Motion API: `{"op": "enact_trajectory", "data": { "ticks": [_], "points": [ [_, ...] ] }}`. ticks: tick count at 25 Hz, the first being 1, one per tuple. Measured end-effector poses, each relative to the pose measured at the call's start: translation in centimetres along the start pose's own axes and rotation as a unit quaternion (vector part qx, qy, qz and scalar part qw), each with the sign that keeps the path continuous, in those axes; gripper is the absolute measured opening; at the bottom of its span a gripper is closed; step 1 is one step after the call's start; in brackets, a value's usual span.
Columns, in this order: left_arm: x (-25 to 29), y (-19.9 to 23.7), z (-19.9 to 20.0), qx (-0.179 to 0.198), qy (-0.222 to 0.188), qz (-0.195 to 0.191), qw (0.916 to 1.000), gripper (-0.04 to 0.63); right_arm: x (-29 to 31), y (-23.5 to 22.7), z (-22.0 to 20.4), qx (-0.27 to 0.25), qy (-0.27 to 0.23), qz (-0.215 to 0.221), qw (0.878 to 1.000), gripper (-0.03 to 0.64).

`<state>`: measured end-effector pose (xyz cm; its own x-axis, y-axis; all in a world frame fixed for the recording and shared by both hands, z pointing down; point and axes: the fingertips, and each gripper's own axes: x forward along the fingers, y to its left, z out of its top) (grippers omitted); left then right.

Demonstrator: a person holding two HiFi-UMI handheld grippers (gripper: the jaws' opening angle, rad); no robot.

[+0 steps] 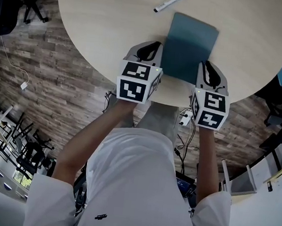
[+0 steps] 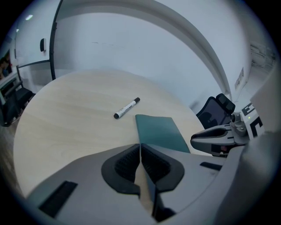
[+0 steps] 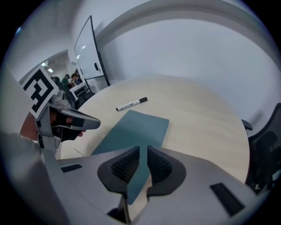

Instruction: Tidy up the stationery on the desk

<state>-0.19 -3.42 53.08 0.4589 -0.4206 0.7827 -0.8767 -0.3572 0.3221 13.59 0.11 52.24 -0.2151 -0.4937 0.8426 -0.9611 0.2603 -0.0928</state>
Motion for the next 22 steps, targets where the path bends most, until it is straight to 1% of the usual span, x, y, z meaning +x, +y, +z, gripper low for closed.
{"op": "enact_trajectory", "data": {
  "ticks": [2, 5, 12, 13, 15, 17, 22],
  "points": [
    [-0.4, 0.2, 0.7, 0.013, -0.010, 0.000, 0.9999, 0.026, -0.3, 1.1, 0.9, -0.005, -0.016, 0.012, 1.000, 0.049],
    [-1.0, 0.6, 1.9, 0.031, -0.023, -0.004, 0.9992, 0.026, -0.4, 2.7, 2.1, 0.000, -0.035, 0.028, 0.999, 0.048],
    [-1.9, 3.2, 6.3, 0.068, -0.056, -0.011, 0.9960, 0.031, 0.1, 5.1, 5.4, 0.014, -0.062, 0.036, 0.997, 0.048],
    [-1.7, 3.5, 6.8, 0.073, -0.057, -0.015, 0.9956, 0.046, 0.4, 5.3, 5.8, 0.017, -0.066, 0.037, 0.997, 0.048],
    [-1.0, 3.8, 7.3, 0.085, -0.052, -0.023, 0.9948, 0.117, 0.9, 5.6, 6.5, 0.020, -0.071, 0.039, 0.997, 0.048],
    [-0.2, 3.9, 7.7, 0.100, -0.045, -0.028, 0.9935, 0.140, 1.2, 5.7, 7.0, 0.022, -0.075, 0.041, 0.996, 0.048],
    [1.5, 4.1, 8.8, 0.133, -0.034, -0.036, 0.9898, 0.158, 1.8, 5.8, 8.2, 0.033, -0.078, 0.045, 0.995, 0.048]
  ]
}}
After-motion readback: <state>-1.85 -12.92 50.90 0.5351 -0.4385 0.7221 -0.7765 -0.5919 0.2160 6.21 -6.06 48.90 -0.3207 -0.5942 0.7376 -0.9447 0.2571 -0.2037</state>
